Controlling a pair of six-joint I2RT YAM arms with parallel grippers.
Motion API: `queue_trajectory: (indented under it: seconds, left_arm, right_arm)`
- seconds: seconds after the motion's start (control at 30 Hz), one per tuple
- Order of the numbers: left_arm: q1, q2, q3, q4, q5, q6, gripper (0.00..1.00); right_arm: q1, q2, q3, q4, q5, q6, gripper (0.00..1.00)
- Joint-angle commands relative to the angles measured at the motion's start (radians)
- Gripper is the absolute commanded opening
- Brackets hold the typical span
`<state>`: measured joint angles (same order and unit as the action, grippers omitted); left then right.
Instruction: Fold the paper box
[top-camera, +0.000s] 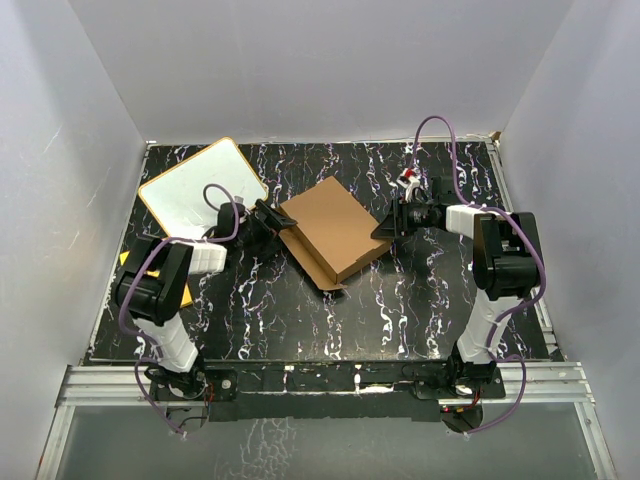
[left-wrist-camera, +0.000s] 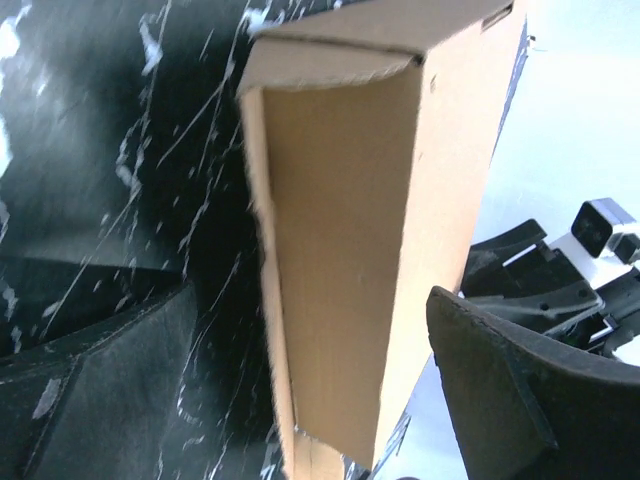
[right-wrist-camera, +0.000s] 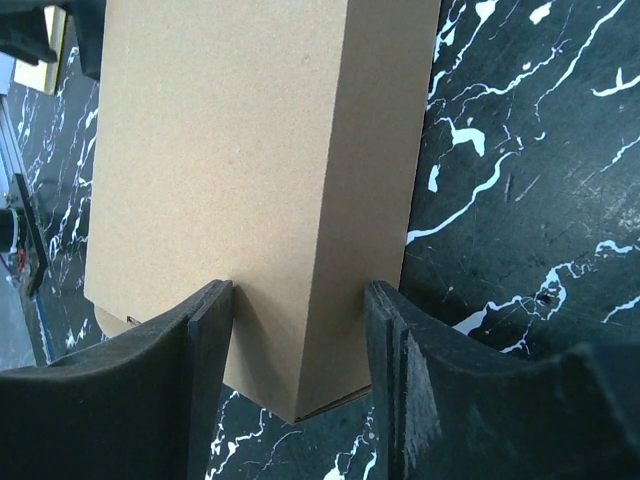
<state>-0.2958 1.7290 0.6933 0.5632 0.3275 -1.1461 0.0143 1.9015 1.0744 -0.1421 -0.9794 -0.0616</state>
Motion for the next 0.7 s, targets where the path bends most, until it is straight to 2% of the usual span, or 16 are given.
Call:
queue_trajectory:
  seconds: [0.0,0.07,0.2,0.37,0.47,0.67]
  left_arm:
    - [0.002,0.059,0.085,-0.023,-0.028,-0.025,0.95]
    - [0.003,0.073,0.098,-0.038,-0.048,-0.026,0.93]
    - [0.002,0.088,0.118,-0.091,-0.076,-0.014,0.82]
    - [0.003,0.125,0.135,-0.111,-0.064,-0.009,0.58]
    - [0.002,0.142,0.144,-0.13,-0.058,-0.003,0.46]
    - [0.003,0.154,0.146,-0.153,-0.055,0.007,0.41]
  right_arm:
    - [0.016,0.038,0.013,0.0,0.109,-0.073,0.55]
    - [0.018,0.037,0.014,-0.003,0.112,-0.076,0.55]
    - [0.02,0.039,0.02,-0.012,0.113,-0.087,0.55]
    - [0.024,0.025,0.057,-0.066,0.126,-0.147,0.59]
    - [0.025,-0.011,0.077,-0.1,0.158,-0.205,0.67]
    - [0.019,-0.145,0.104,-0.176,0.186,-0.397,0.79]
